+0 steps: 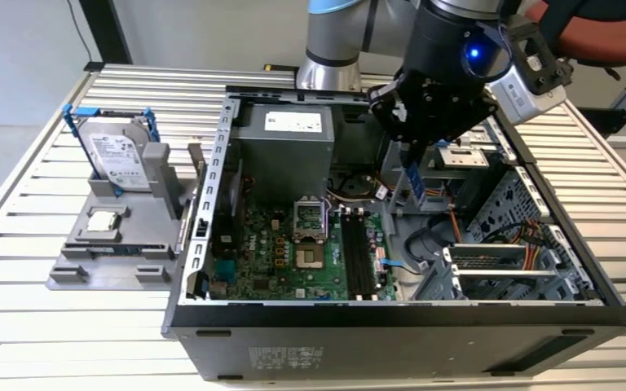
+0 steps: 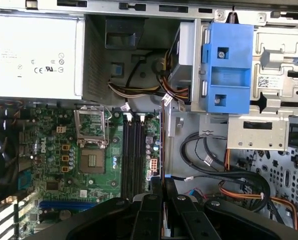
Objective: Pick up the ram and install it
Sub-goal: 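Insert the ram into the slot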
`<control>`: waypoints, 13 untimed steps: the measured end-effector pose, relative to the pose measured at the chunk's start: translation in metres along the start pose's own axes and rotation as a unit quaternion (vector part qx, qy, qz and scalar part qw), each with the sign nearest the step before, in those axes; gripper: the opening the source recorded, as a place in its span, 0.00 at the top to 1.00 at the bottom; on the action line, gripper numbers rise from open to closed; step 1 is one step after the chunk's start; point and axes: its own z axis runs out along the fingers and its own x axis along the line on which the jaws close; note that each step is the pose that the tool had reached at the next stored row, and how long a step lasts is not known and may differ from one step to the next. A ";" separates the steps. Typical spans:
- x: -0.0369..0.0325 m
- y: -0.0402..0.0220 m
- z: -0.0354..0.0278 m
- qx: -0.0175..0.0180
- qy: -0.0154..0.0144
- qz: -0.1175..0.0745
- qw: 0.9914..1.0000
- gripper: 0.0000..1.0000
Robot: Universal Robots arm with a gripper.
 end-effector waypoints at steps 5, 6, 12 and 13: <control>0.0001 -0.0001 0.0041 0.000 0.000 0.001 1.000 1.00; 0.0001 -0.0001 0.0056 0.000 0.000 0.003 1.000 1.00; 0.0004 -0.0003 0.0156 0.000 0.000 0.010 1.000 1.00; 0.0005 -0.0003 0.0175 0.000 -0.001 0.012 1.000 1.00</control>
